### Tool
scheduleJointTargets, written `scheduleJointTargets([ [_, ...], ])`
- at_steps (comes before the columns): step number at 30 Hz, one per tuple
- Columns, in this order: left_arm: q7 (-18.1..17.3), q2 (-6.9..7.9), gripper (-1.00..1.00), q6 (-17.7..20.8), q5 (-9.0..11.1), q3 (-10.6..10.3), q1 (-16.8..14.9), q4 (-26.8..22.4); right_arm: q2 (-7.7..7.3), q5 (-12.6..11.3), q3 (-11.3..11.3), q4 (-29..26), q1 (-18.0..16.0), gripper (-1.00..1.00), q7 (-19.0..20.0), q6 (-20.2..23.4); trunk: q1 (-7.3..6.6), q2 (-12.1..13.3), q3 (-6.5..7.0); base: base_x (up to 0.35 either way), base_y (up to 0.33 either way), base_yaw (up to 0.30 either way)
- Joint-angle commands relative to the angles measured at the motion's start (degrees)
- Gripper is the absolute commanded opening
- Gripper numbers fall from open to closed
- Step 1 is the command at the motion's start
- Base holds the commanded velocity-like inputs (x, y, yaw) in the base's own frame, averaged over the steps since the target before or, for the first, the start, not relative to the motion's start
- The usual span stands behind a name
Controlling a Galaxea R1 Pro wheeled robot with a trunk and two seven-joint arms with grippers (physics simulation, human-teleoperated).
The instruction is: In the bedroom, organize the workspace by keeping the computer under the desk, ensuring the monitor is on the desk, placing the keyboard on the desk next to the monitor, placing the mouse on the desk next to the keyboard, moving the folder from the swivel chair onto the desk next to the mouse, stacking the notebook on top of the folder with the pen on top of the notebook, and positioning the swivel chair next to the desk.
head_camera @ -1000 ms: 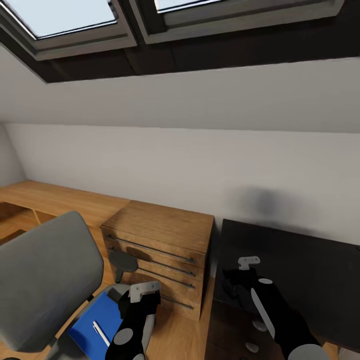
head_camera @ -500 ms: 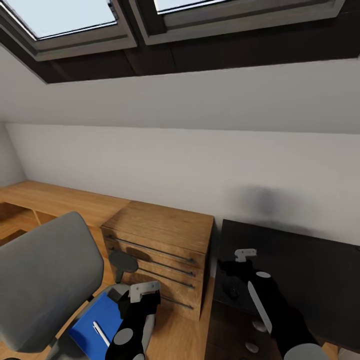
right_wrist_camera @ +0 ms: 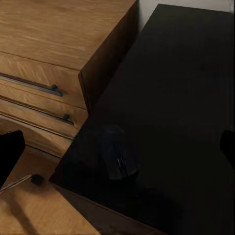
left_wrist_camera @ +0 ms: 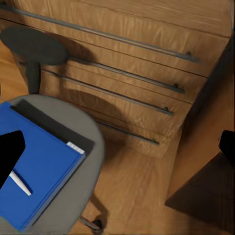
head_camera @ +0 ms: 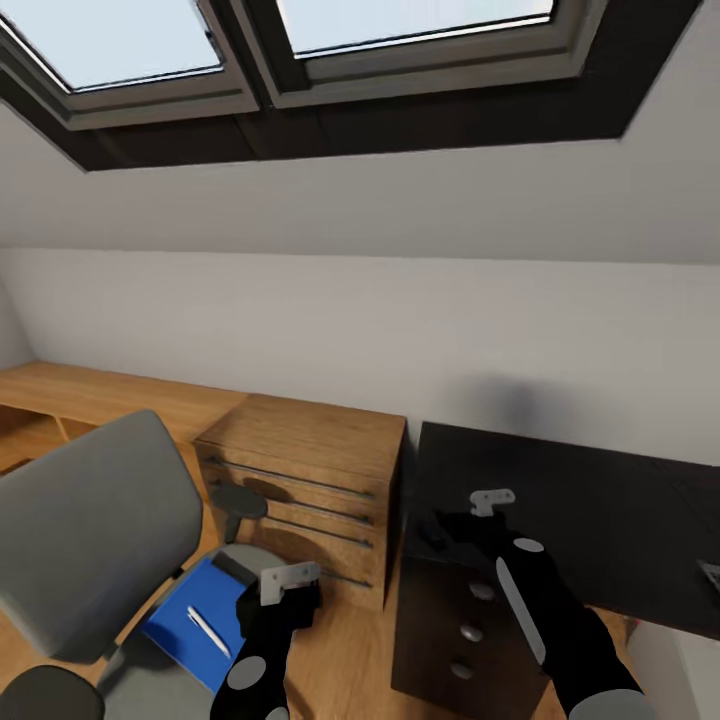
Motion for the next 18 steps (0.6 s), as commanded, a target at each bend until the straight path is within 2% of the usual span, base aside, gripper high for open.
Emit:
scheduleJointTargets([
  [1,0.46,0.07,1.00,0.22,0.29,-0.14,-0.07,-0.10,-0.03,-0.30,0.08,0.01,-0.05,1.00,-0.03,0.29,-0.03,-0.06,-0.07,-0.336,0.000,-0.251],
  [6,0.46,0.07,1.00,0.22,0.33,-0.14,-0.07,-0.03,-0.03,-0.30,0.09,0.27,-0.03,1.00,-0.03,0.25,-0.03,-0.06,-0.07,-0.333,-0.023,-0.260],
  [12,0.46,0.07,1.00,0.22,0.36,-0.14,-0.07,0.01,0.61,-0.23,0.08,0.38,-0.05,1.00,-0.07,0.20,-0.03,-0.06,-0.08,-0.300,-0.153,-0.255],
  [18,0.46,0.08,1.00,0.22,0.35,-0.14,-0.07,-0.01,0.75,-0.21,0.08,0.40,-0.03,1.00,-0.05,0.19,-0.03,-0.06,-0.13,-0.274,-0.221,-0.089],
])
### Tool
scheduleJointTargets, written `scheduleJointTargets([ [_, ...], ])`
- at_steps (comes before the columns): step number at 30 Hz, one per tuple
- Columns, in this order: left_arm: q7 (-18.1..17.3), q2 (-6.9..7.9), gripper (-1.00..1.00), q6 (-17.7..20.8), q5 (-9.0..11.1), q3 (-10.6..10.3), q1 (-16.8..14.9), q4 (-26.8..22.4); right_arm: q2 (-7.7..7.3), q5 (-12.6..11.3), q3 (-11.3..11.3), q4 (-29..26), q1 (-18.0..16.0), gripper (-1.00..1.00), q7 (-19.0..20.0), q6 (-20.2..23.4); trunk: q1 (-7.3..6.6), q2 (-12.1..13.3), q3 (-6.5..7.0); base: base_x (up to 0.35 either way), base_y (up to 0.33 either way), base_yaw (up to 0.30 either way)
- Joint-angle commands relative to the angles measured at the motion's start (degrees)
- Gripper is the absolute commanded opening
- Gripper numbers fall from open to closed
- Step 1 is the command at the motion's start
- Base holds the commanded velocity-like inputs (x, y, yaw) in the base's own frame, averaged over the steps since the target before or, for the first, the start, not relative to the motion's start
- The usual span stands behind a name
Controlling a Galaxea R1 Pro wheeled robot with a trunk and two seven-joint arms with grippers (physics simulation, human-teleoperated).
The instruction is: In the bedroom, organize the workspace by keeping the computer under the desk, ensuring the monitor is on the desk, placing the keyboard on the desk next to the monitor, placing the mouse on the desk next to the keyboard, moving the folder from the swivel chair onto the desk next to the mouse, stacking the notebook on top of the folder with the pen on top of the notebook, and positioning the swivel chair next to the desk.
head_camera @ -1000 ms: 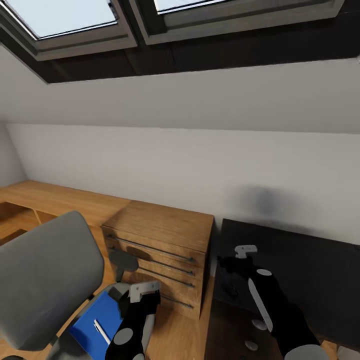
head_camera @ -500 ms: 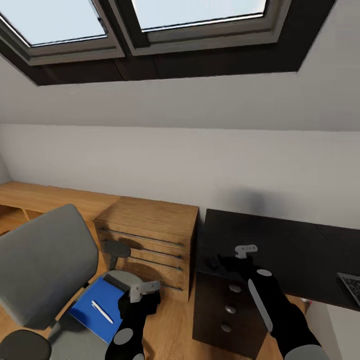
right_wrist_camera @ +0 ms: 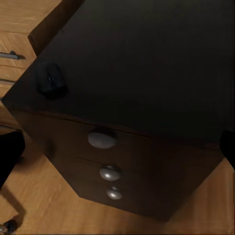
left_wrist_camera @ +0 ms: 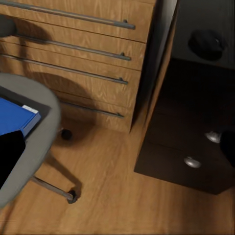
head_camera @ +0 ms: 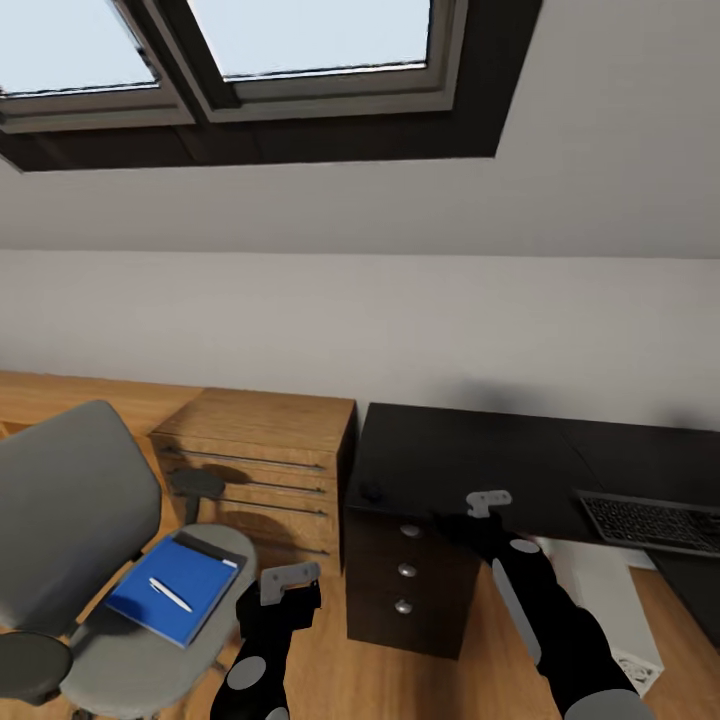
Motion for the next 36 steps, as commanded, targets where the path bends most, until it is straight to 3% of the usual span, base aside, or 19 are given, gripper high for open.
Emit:
scheduleJointTargets([
  [1,0.46,0.05,1.00,0.24,0.30,-0.14,-0.07,-0.09,-0.05,-0.30,0.08,-0.07,-0.03,1.00,-0.02,0.28,-0.02,-0.05,-0.08,-0.276,-0.208,-0.020],
  [9,0.46,0.04,1.00,0.24,0.32,-0.06,-0.07,-0.06,-0.04,-0.29,0.08,0.01,-0.04,1.00,0.00,0.21,-0.02,-0.05,-0.08,-0.305,-0.123,-0.006],
  [36,0.46,0.02,1.00,0.24,0.35,-0.05,-0.07,0.04,-0.04,-0.21,0.17,0.97,-0.06,1.00,0.00,0.08,-0.02,-0.05,-0.08,-0.333,-0.005,0.000],
])
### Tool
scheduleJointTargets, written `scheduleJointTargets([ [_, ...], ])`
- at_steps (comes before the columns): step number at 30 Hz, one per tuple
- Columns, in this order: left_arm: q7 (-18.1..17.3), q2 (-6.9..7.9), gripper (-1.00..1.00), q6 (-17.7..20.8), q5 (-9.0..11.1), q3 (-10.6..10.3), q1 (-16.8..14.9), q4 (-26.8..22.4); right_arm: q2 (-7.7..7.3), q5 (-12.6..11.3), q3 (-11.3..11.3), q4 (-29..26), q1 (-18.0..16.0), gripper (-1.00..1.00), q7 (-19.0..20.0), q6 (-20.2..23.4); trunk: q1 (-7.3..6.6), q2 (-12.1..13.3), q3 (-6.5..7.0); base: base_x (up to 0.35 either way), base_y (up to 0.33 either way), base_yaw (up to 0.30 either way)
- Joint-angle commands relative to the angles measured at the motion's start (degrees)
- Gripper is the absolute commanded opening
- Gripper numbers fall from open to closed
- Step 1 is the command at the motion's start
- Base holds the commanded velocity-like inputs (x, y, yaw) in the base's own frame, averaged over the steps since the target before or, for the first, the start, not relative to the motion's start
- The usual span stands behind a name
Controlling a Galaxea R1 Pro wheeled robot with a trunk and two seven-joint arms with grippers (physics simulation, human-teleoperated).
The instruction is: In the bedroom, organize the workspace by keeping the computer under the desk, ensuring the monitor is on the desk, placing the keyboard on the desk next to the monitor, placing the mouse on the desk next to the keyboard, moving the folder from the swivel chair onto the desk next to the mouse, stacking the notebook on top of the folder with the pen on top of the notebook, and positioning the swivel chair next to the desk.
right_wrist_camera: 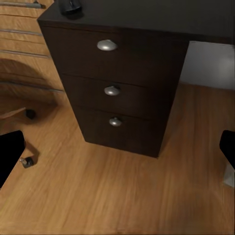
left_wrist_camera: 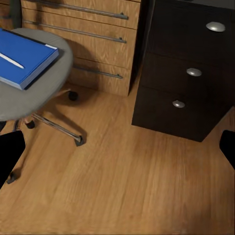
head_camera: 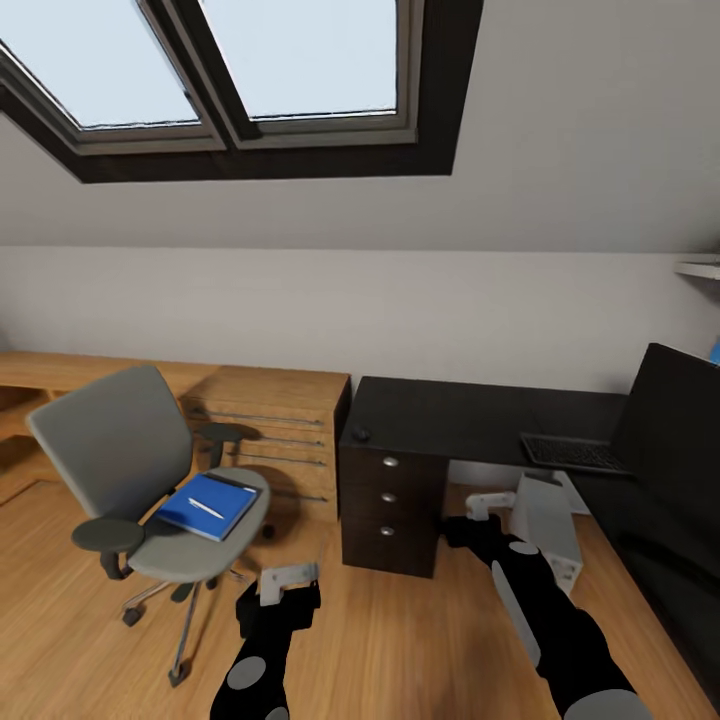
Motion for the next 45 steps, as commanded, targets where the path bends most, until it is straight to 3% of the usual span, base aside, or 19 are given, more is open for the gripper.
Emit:
scheduleJointTargets([
  [1,0.47,0.04,1.00,0.22,0.30,-0.15,-0.08,0.03,-0.05,-0.29,0.08,0.04,-0.03,1.00,-0.02,0.25,-0.03,-0.05,-0.07,-0.335,0.000,0.000],
  [6,0.41,-0.84,1.00,0.14,0.25,0.75,-0.08,7.48,-0.05,-0.04,0.23,3.87,-0.03,1.00,-0.07,-5.53,-0.03,-0.05,-0.07,-0.335,0.000,0.000],
  [14,0.34,-1.94,1.00,-0.10,0.33,2.58,-0.08,11.41,0.58,0.05,0.56,15.11,-0.06,1.00,-1.11,-17.36,-0.03,-0.05,-0.07,-0.328,0.000,0.000],
  [18,0.23,-2.03,1.00,-1.63,0.29,2.65,-0.08,19.11,4.62,0.30,0.44,22.92,-0.08,1.00,-5.01,-27.15,-0.03,-0.05,-0.07,-0.134,0.000,0.000],
  [20,0.21,-2.04,1.00,-4.42,0.23,2.80,-0.08,24.34,6.36,0.38,0.50,28.87,-0.09,1.00,-8.32,-33.18,-0.03,-0.05,-0.07,-0.046,0.000,0.000],
  [25,0.13,-1.92,1.00,-16.59,0.26,2.98,-0.08,38.77,8.80,0.20,0.26,45.68,-0.09,1.00,-13.65,-48.41,-0.03,-0.05,-0.07,-0.015,0.000,0.000],
  [27,0.12,-1.93,1.00,-17.78,0.26,2.92,-0.08,40.48,8.91,0.15,0.11,47.20,-0.09,1.00,-13.90,-49.61,-0.03,-0.05,-0.07,-0.003,0.000,0.000],
  [28,0.11,-1.99,1.00,-19.31,0.26,2.71,-0.08,44.02,8.92,0.06,-0.08,52.57,-0.09,1.00,-14.20,-51.01,-0.03,-0.05,-0.07,0.000,0.000,0.000],
  [31,0.01,-2.06,1.00,-20.68,0.26,2.55,-0.08,47.61,8.73,0.04,-0.12,57.60,-0.09,1.00,-14.29,-51.76,-0.03,-0.05,-0.07,0.000,0.000,0.000],
  [33,-1.44,-2.11,1.00,-26.46,0.29,2.49,-0.08,53.97,7.59,-0.07,-0.10,61.92,-0.05,1.00,-14.32,-53.71,-0.03,-0.05,-0.07,0.000,0.000,0.000],
  [37,-2.46,-2.12,1.00,-33.25,0.34,2.63,-0.08,59.14,6.33,0.00,-0.09,63.89,-0.01,1.00,-14.34,-56.82,-0.03,-0.05,-0.07,-0.060,-0.006,0.000],
  [41,-2.58,-2.37,1.00,-34.28,0.29,2.57,-0.08,59.87,5.67,0.24,-0.03,64.17,0.01,1.00,-14.24,-57.24,-0.03,-0.05,-0.07,-0.198,-0.112,0.000],
  [42,-2.72,-3.25,1.00,-34.59,0.27,2.58,-0.08,60.16,5.46,0.49,0.05,64.19,0.38,1.00,-14.13,-57.18,-0.03,-0.05,-0.07,-0.253,-0.187,0.000],
  [45,-2.77,-3.57,1.00,-34.66,0.26,2.58,-0.08,60.26,5.38,0.67,0.07,64.19,0.71,1.00,-14.10,-57.17,-0.03,-0.05,-0.07,-0.258,-0.192,0.000],
])
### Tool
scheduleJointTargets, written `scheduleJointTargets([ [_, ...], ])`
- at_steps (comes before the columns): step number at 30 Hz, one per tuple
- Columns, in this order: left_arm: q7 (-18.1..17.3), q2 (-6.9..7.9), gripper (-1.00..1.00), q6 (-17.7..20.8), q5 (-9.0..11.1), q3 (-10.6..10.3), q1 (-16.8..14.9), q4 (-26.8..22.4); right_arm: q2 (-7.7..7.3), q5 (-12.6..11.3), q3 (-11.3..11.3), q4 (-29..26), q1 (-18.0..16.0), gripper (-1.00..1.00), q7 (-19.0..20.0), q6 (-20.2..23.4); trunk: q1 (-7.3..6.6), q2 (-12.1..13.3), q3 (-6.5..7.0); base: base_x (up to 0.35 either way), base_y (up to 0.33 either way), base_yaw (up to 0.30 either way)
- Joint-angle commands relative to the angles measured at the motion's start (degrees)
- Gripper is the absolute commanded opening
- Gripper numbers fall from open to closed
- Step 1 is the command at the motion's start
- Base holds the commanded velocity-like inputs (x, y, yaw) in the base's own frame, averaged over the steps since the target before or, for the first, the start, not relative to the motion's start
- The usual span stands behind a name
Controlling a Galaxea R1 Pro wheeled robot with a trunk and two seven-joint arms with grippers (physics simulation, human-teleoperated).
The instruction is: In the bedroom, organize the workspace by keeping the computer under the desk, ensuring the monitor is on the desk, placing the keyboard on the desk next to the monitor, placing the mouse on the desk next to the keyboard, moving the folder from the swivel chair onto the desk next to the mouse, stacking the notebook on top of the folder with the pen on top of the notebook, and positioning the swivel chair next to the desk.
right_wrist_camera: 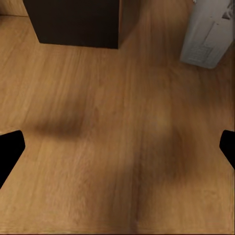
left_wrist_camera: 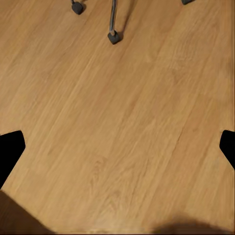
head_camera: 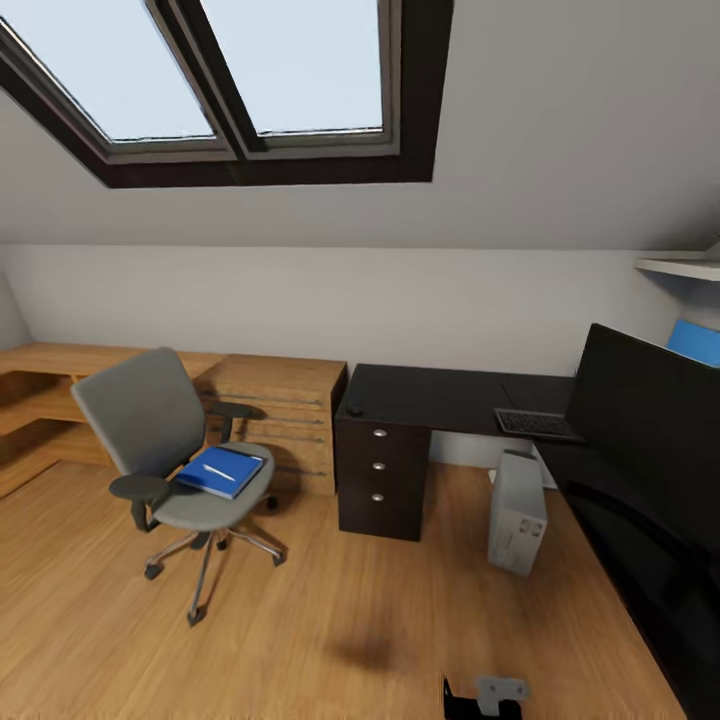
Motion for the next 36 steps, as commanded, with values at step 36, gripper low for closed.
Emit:
scheduleJointTargets([
  [36,-0.75,-0.27,1.00,-0.38,0.60,-0.47,-0.07,2.28,1.51,4.74,0.69,0.20,0.89,1.00,-0.48,-0.65,-0.03,-0.05,-0.23,-0.215,-0.017,-0.030],
])
